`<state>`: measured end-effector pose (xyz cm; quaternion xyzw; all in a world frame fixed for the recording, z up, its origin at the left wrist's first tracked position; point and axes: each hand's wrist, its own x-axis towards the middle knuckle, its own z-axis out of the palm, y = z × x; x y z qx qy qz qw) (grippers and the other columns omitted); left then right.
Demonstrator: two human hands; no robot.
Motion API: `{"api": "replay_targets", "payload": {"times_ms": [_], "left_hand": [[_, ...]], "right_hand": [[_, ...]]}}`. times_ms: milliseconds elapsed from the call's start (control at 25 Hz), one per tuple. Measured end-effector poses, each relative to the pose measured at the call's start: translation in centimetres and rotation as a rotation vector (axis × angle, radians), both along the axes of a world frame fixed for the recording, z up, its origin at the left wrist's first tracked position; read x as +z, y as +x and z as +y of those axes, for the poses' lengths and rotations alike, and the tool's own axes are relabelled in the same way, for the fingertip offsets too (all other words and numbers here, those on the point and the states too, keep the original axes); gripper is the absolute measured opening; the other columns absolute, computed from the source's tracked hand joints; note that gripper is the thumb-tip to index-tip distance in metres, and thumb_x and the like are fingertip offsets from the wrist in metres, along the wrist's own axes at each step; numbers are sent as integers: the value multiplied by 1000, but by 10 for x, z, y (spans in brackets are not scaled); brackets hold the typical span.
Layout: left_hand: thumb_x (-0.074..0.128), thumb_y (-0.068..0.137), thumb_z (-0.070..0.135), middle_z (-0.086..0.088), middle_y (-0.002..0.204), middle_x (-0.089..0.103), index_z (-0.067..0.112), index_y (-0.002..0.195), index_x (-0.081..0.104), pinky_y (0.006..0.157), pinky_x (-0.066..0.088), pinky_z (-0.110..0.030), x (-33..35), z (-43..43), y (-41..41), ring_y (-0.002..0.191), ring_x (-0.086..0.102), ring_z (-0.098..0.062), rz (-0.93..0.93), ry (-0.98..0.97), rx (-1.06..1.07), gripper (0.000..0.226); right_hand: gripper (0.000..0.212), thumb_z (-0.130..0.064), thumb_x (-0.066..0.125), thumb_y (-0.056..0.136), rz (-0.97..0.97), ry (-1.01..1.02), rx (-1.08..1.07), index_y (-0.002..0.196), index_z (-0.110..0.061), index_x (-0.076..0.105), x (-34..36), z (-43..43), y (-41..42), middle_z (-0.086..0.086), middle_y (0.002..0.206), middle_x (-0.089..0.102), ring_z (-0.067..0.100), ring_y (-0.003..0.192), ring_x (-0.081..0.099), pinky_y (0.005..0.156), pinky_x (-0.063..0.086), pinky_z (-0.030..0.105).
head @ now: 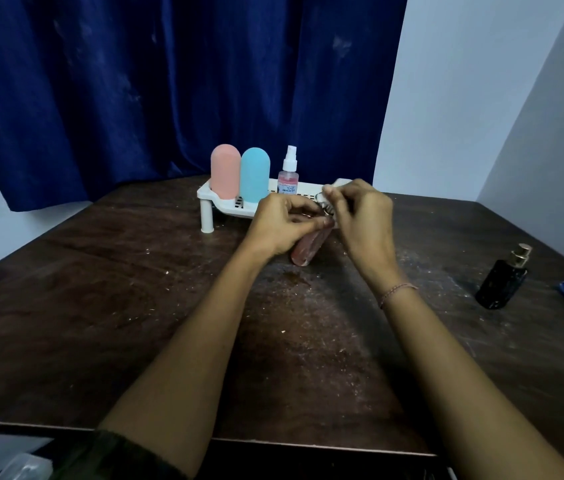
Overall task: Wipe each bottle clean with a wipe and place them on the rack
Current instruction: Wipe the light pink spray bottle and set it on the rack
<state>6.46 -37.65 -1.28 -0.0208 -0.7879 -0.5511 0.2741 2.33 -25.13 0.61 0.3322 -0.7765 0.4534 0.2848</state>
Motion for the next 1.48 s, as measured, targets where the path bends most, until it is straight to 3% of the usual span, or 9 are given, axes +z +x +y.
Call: {"api": "replay_targets", "payload": {"times_ms": [240,360,560,800,920,1040,1160,1360,1480], "left_hand": [[77,71,6,-12,88,70,15,118,58,86,55,-40,-3,-12,-1,90,67,-21,-10,206,-4,51],[74,75,6,-12,88,71,12,101,60,86,55,-42,-5,-10,-1,90,69,-24,-18,185,-37,31],[68,79,2,5,72,70,12,82,59,74,56,-21,-6,-8,-2,72,67,-6,12,165,-75,14],[68,83,24,3,99,64,11,103,70,87,46,-20,-2,-10,1,98,58,-8,2,-106,88,24],[66,85,23,-2,104,61,11,110,68,86,43,-19,0,-8,0,102,53,-13,19,-220,138,28],[62,87,11,-1,107,67,17,117,64,92,50,-24,3,-7,1,103,59,-12,49,-151,173,31],[63,86,7,1,103,69,19,113,66,94,51,-32,5,-8,2,103,62,-10,69,-131,165,30],[64,87,18,1,105,69,15,104,70,83,50,-16,7,-3,3,101,62,-8,111,-61,173,19],[67,84,13,1,96,69,13,97,70,72,48,-8,9,-2,3,91,63,-4,142,-1,166,13]], "right_hand": [[27,-8,54,91,-444,-50,441,115,3,60,-11,11,-20,3,109,56,19,107,56,99,44,35],[30,-8,62,85,-418,-55,438,114,1,62,-10,14,-20,3,101,59,8,92,56,90,46,27],[20,-16,61,87,-385,-20,405,102,-4,67,-15,11,-19,0,92,52,7,80,51,66,40,19],[14,-23,64,85,-291,-120,221,82,-9,64,-17,4,-19,-6,85,51,14,85,54,77,48,32],[15,-20,60,88,-415,-181,257,91,-7,66,-18,2,-21,-8,90,58,16,90,58,86,51,43],[27,-16,66,83,-521,-206,319,109,-9,64,-18,1,-22,3,104,66,16,101,61,91,51,41],[30,-18,76,73,-471,-233,241,101,-12,65,-16,2,-18,2,92,67,14,88,63,82,54,34],[24,-23,77,71,-380,-159,185,91,-10,71,-14,4,-14,-2,83,68,9,78,62,75,53,25],[17,-19,76,73,-478,-171,255,87,-12,71,-12,7,-20,2,86,71,14,85,65,83,54,34]]}}
